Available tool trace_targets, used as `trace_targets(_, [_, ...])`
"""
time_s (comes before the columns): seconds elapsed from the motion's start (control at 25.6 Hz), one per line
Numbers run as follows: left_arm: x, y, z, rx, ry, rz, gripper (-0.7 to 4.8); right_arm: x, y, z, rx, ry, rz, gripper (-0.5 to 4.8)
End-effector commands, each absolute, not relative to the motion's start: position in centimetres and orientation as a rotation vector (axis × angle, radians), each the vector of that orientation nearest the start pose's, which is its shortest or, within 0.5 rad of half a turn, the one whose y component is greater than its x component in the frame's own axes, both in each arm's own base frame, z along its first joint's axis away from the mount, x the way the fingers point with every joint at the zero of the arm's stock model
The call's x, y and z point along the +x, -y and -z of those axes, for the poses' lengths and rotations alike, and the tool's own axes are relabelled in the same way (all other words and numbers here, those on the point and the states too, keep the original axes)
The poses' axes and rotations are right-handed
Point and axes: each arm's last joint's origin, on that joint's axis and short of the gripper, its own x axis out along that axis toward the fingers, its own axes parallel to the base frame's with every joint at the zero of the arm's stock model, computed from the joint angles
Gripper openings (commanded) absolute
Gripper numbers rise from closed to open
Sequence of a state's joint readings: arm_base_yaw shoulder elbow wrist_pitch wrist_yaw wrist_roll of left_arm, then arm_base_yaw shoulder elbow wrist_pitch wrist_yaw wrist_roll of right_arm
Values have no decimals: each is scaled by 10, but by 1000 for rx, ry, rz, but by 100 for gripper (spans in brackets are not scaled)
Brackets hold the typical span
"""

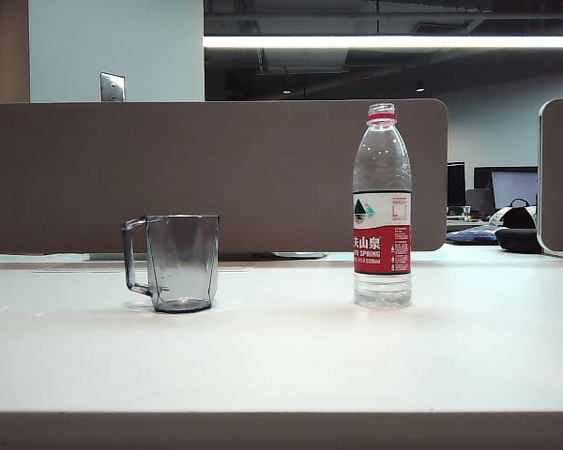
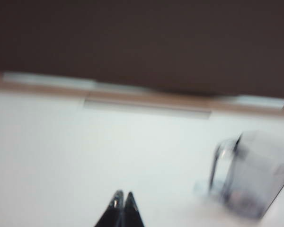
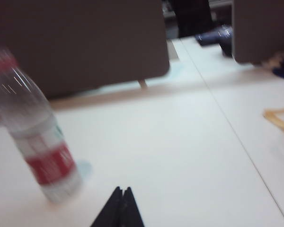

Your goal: Pick up the mineral water bottle on the table and pour water into the mug until it's half full.

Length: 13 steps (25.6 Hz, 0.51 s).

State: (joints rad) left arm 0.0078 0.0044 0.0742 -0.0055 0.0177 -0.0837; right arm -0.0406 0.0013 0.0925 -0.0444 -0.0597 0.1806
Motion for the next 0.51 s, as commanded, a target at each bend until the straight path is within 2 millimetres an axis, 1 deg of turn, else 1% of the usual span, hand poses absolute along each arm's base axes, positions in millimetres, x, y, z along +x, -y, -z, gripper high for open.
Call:
trace_targets(0.04, [79, 2, -231, -71, 169, 87, -5, 77, 0, -233, 203, 162, -94, -6])
trace_targets(0.16, [69, 5, -262, -66, 134, 174, -5, 63, -1, -268, 195, 186, -94, -6])
trace_targets(0.31, [64, 8, -302, -67, 103, 262, -5, 48, -1, -318, 187, 169, -91, -6])
trace_targets(0.39, [65, 10, -319, -67, 105, 297, -5, 48, -1, -338, 188, 152, -90, -6])
trace_targets(0.43, [68, 12, -336, -68, 93, 324, -5, 53, -2, -358, 179, 135, -101, -6])
trace_targets(0.51, [73, 14, -350, -69, 78, 362, -5, 63, -3, -376, 140, 115, -145, -6])
